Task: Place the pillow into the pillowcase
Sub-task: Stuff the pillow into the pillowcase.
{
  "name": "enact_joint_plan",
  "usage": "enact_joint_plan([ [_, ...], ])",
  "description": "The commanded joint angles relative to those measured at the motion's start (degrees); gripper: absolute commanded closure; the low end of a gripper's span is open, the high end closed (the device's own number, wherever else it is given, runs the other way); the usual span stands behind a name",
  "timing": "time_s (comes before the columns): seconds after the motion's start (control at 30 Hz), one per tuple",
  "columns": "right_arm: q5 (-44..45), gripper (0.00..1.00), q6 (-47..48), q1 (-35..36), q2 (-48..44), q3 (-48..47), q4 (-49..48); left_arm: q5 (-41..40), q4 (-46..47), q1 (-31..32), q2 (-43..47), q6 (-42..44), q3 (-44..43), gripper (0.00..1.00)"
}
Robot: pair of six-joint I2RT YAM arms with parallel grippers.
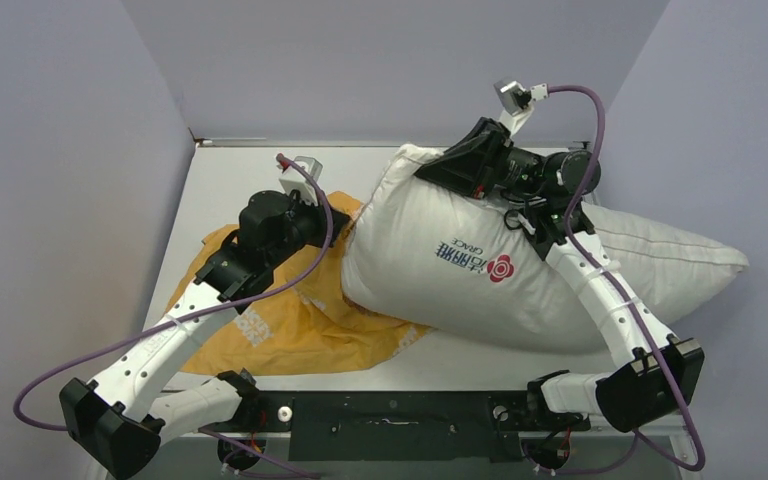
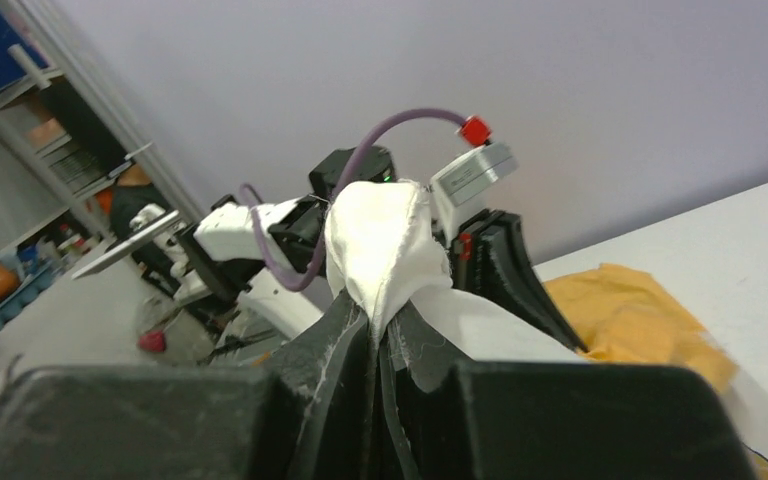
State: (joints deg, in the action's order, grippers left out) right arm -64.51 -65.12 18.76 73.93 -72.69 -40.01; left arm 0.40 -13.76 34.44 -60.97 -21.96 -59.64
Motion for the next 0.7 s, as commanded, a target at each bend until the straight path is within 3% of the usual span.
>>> enact_joint_plan([
  [0.0,0.7,0.95,-0.4,4.6,-3.2,-0.3,-9.7,-1.4,4.9,0.3,0.4,-0.9,-0.7,1.00],
  [0.13,1.7,0.95,8.4,7.2,-3.5,1.9,1.6,2.2,6.7,0.3,0.9,-3.5,-1.8,1.00],
  [0.3,0.4,0.95,5.8,8.0,-0.8,6.0,-2.5,5.5,7.5,1.1,3.3,-6.5,-4.0,1.00],
  [0.5,1.2,0.95,7.6,8.9,0.8,8.3,-0.8,7.8,10.7,1.5,9.2,-11.5,-3.1,1.00],
  [0.67,5.1,0.95,18.3,8.8,0.0,2.1,12.2,9.1,10.7,1.7,13.4,-15.0,-0.5,1.00],
])
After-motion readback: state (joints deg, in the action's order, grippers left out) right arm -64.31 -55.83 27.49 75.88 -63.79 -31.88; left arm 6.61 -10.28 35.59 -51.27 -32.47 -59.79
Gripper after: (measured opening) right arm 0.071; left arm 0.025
